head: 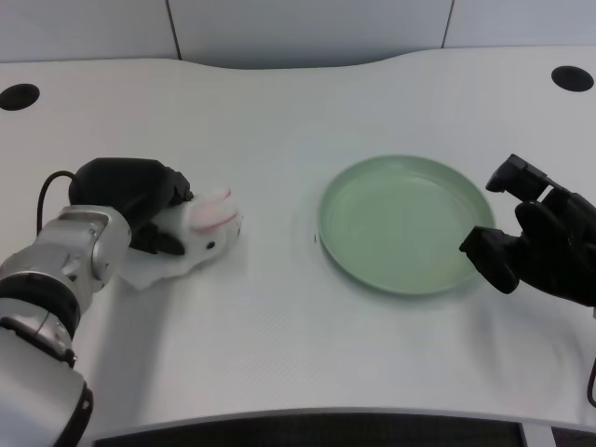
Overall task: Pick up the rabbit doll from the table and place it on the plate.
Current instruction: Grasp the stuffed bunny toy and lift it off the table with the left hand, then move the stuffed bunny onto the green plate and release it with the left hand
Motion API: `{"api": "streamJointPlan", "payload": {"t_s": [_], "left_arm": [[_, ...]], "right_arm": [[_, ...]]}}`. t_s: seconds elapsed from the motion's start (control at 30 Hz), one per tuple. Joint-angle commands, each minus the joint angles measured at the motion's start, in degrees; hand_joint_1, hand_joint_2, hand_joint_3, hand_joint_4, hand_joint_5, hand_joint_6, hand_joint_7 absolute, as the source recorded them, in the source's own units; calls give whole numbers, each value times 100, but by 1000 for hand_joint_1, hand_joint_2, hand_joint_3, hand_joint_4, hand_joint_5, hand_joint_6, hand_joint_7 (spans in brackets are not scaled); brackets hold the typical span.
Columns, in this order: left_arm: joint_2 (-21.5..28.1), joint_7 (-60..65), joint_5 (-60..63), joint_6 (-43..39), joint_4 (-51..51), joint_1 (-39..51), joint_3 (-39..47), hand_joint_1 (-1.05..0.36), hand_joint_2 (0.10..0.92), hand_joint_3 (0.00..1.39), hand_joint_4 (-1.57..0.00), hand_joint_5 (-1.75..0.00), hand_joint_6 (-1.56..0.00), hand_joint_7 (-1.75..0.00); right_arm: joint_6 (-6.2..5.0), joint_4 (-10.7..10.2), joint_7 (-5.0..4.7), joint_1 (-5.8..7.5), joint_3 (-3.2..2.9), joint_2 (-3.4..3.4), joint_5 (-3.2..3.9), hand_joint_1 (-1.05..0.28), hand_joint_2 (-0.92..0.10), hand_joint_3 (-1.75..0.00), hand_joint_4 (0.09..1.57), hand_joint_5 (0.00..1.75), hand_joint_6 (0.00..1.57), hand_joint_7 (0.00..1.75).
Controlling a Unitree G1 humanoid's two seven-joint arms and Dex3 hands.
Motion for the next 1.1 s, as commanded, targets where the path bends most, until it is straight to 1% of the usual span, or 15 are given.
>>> {"api": "streamJointPlan", "payload": {"t_s": [0.03,0.07,0.13,0.4,0.47,0.5,0.53,0.57,0.6,0.63,0.7,0.8,0.97,1.0,1.1], "left_arm": [[26,37,83,6,86,4,-89,-566,921,197,-877,-908,-1141,-103],[27,27,71,5,87,-15,-89,-559,921,223,-920,-773,-1135,-81],[49,1,35,-56,74,-189,-62,-549,921,237,-962,-712,-1148,-77],[107,156,-95,-510,2,-967,112,-498,921,265,-994,-784,-1142,-48],[100,225,-83,-565,-3,-1074,102,-497,921,263,-1047,-698,-1176,-51],[68,249,-84,-621,-11,-1169,106,-497,921,257,-1053,-761,-1204,-72],[29,234,-90,-650,-16,-1250,112,-497,921,244,-992,-1022,-1233,-159],[-23,214,-86,-671,-20,-1341,107,-499,921,238,-945,-1218,-1167,-394],[-65,194,-81,-684,-21,-1407,102,-518,921,254,-916,-1359,-1010,-784],[-106,160,-85,-705,-21,-1458,103,-526,921,263,-904,-1414,-941,-947],[-276,72,-155,-793,-29,-1569,154,-535,921,281,-845,-1561,-821,-1237],[-537,27,-272,-958,-38,-1641,258,-526,921,255,-823,-1691,-748,-1462],[-898,-96,-444,-1079,-32,-1631,363,-543,921,264,-821,-1708,-725,-1513],[-1070,-159,-542,-1112,-36,-1590,434,-559,921,289,-837,-1731,-680,-1651],[-1368,-270,-683,-1182,-42,-1495,517,-576,921,309,-855,-1745,-651,-1736]], "right_arm": [[-51,-31,28,66,-20,-22,19,-566,-920,-65,1014,1746,759,1746],[-53,-32,22,66,-18,-22,16,-569,-920,-64,1014,1746,760,1746],[-34,-27,19,59,-25,-22,25,-570,-920,-62,1014,1746,762,1746],[-108,-28,-16,53,6,-11,-10,-572,-919,-61,1019,1746,768,1746],[-106,-23,-17,52,13,-5,-8,-576,-915,-56,1020,1746,769,1746],[-97,-19,16,52,-1,4,15,-572,-916,-58,1019,1746,766,1746],[-92,-16,38,52,-16,15,37,-561,-919,-63,1018,1746,759,1746],[-68,-12,54,49,-29,23,56,-555,-920,-67,1016,1746,754,1746],[-48,-8,68,46,-38,28,69,-548,-920,-68,1013,1746,747,1746],[-40,-7,79,42,-41,33,74,-544,-921,-68,1010,1746,741,1746],[-123,-15,97,46,-47,62,71,-545,-921,-80,1007,1746,740,1746],[-203,-38,61,46,-25,97,37,-559,-918,-90,1012,1746,751,1746],[-257,-57,89,43,-22,151,41,-557,-921,-88,1012,1746,748,1746],[-261,-64,101,39,-13,163,37,-559,-921,-83,1018,1746,763,1746],[-294,-85,100,35,11,183,20,-563,-921,-82,1023,1746,772,1746]]}}
